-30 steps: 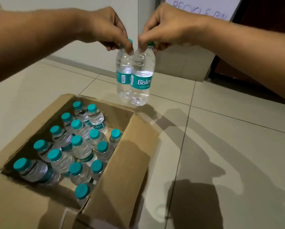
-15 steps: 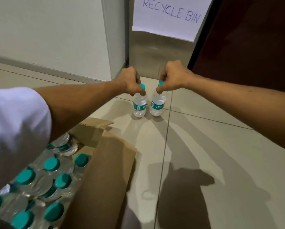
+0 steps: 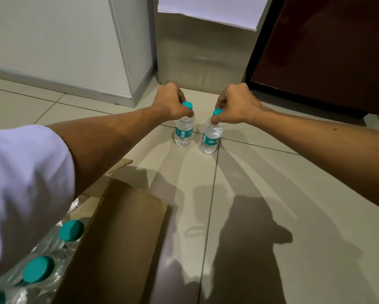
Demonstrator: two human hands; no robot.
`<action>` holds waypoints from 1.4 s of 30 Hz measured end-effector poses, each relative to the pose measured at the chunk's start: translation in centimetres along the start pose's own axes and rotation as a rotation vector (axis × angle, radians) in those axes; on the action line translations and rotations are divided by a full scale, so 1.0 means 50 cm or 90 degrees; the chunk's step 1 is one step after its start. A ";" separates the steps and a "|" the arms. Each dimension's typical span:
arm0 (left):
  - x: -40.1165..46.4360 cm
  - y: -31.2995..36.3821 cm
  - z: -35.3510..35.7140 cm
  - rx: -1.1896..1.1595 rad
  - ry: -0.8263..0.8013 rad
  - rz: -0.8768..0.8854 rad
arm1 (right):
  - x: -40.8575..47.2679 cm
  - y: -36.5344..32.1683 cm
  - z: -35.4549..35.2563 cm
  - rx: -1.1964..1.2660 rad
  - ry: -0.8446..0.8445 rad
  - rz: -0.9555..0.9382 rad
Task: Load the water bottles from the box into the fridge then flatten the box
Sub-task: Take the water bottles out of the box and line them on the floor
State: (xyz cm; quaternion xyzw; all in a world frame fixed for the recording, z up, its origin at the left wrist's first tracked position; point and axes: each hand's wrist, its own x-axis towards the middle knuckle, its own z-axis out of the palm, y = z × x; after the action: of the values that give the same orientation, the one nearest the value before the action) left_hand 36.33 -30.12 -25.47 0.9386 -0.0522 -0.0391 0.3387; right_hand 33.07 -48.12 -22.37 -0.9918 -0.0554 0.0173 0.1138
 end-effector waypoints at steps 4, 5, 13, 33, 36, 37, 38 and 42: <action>0.008 0.001 0.009 0.005 0.003 -0.022 | -0.001 -0.007 0.009 0.024 0.010 0.008; 0.008 0.000 0.008 0.008 -0.001 -0.029 | -0.001 -0.009 0.011 0.025 0.007 0.012; -0.042 -0.008 -0.081 0.129 -0.088 0.025 | -0.018 -0.014 -0.018 -0.049 -0.040 0.014; -0.423 -0.240 -0.391 0.325 -0.479 -0.016 | -0.265 -0.496 0.008 0.011 -0.236 -0.585; -0.459 -0.260 -0.376 0.321 -0.525 -0.020 | -0.277 -0.523 0.023 -0.066 -0.239 -0.601; -0.469 -0.264 -0.370 0.327 -0.535 -0.008 | -0.280 -0.530 0.029 -0.088 -0.243 -0.597; -0.478 -0.266 -0.363 0.334 -0.539 0.006 | -0.282 -0.535 0.036 -0.104 -0.252 -0.587; -0.495 -0.270 -0.345 0.336 -0.472 0.056 | -0.297 -0.539 0.074 -0.145 -0.273 -0.552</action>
State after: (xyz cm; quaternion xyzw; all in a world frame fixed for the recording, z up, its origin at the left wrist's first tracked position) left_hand 14.64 -5.81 -19.94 0.9124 -0.2176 -0.3435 0.0479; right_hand 15.30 -22.89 -19.52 -0.8578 -0.4864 0.1658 -0.0127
